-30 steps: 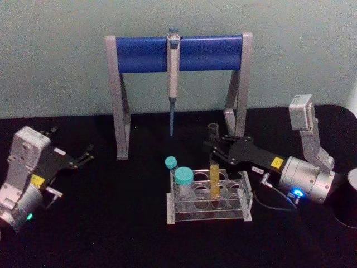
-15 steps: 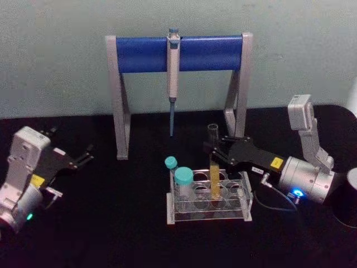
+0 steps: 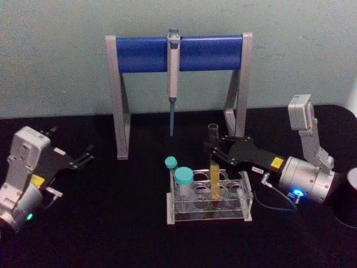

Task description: Pick up the test tube from the test tube rack, shake it, then place it back into the test tube rack.

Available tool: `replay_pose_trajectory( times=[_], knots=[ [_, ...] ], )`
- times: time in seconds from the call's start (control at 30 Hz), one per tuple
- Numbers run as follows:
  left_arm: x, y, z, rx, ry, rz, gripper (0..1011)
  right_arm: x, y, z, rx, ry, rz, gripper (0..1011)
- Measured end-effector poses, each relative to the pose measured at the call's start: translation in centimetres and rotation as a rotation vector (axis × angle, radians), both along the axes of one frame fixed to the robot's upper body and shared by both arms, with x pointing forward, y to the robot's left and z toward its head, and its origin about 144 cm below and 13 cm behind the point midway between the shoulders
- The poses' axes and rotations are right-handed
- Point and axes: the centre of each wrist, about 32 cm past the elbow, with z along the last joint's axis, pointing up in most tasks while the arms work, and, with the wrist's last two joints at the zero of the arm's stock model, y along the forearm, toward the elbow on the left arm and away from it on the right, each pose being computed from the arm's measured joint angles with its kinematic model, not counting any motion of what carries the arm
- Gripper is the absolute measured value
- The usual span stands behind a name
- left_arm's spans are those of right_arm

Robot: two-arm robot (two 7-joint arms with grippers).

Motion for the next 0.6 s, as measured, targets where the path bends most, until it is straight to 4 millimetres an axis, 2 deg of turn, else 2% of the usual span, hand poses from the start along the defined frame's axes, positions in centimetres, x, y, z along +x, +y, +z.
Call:
replay_pose_trajectory(
  times=[0.6],
  knots=[
    [0.00, 0.00, 0.00, 0.000, 0.000, 0.000, 1001, -0.02, 0.00, 0.00, 0.001, -0.001, 0.000, 235]
  ],
)
